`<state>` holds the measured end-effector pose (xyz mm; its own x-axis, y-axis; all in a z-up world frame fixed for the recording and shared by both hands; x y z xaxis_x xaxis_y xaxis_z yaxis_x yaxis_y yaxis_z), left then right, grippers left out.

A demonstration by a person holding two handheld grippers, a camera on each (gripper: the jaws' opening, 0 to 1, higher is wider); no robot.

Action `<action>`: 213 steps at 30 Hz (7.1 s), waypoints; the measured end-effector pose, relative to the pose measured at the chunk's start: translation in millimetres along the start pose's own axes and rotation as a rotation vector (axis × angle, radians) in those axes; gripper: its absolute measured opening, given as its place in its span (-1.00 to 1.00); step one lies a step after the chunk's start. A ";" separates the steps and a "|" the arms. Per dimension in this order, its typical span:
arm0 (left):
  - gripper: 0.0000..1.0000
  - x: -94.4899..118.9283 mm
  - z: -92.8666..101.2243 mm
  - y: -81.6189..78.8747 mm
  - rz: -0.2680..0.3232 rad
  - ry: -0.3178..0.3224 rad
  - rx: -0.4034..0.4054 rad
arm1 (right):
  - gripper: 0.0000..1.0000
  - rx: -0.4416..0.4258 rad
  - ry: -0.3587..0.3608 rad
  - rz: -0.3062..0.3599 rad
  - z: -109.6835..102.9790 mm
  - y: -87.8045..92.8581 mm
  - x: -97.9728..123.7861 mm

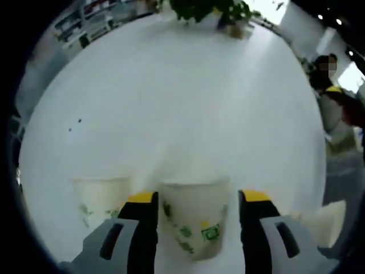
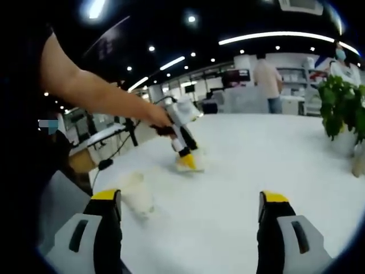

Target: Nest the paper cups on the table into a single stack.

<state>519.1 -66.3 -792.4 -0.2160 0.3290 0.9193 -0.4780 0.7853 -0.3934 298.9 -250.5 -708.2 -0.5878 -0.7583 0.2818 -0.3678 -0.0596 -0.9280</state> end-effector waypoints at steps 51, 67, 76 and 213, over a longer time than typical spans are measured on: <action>-0.20 86.4 -32.6 -56.7 0.704 -0.077 0.252 | 0.96 0.037 0.001 -0.020 -11.5 -10.0 4.5; -0.21 139.3 -28.4 -68.1 0.987 -0.077 0.296 | 0.96 0.045 0.010 -0.012 -14.3 -15.1 6.3; -0.30 145.6 -22.6 -71.1 1.011 -0.064 0.275 | 0.96 0.051 0.010 -0.010 -14.0 -19.4 5.9; -0.19 220.1 169.6 48.9 1.322 -0.056 0.152 | 0.96 0.070 -0.047 -0.015 -54.3 -19.0 -3.7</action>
<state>303.8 -44.4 -611.5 -0.6205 0.7692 -0.1528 0.0281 -0.1729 -0.9845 269.0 -211.3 -678.3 -0.5473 -0.7866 0.2857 -0.3245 -0.1152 -0.9388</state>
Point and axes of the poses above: the point that each gripper's makers call its tool centre point, and the gripper's own axes: x roughly backward along the fingers, z roughly to its right, y roughly out of its underside, the point moved 5 cm from there along x, roughly backward along the fingers, and after that the axes turned 9 degrees about -y, right-handed, at the moved point
